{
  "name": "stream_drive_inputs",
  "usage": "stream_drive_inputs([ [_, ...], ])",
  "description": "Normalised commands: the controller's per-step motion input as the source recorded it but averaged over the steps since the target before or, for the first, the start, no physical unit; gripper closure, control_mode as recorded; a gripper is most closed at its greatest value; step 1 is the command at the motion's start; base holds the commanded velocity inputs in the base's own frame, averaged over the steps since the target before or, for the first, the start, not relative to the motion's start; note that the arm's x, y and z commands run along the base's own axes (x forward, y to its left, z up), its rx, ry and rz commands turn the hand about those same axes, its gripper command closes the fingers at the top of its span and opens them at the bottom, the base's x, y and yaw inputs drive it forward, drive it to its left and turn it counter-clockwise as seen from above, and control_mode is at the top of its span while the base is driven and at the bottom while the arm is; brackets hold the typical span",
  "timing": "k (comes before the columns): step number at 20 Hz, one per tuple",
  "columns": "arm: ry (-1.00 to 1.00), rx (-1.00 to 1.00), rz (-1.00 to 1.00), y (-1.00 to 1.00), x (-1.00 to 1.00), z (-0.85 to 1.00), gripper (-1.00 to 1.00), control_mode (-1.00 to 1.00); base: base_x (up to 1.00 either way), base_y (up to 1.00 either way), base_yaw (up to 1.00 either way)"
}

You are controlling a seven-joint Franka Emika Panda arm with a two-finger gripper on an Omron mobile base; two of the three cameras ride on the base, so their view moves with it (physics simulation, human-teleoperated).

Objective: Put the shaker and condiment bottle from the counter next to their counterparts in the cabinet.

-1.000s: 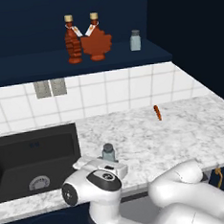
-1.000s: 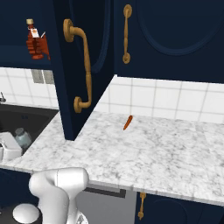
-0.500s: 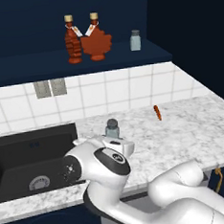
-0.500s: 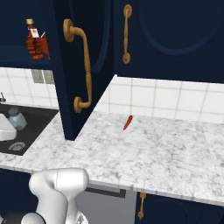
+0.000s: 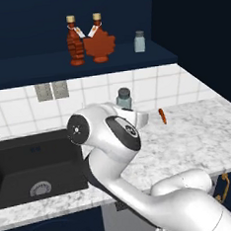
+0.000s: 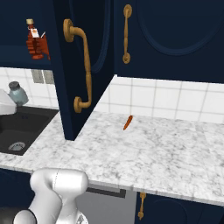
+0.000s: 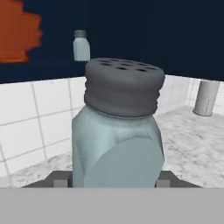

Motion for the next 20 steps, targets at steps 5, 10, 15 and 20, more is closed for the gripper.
stream_drive_inputs([
  [5, 0.00, 0.00, 0.00, -0.44, 0.42, 0.77, 1.00, -1.00, 0.00, 0.00, 0.00],
  [10, 0.00, 0.00, -0.01, -0.42, 0.55, 0.83, 1.00, -1.00, 0.00, 0.00, 0.00],
  [15, 0.07, 0.00, -0.03, -0.38, 0.75, 0.72, 1.00, -1.00, 0.00, 0.00, 0.00],
  [20, 0.10, 0.00, -0.01, -0.18, 0.99, 0.09, 1.00, -1.00, 0.00, 0.00, 0.00],
])
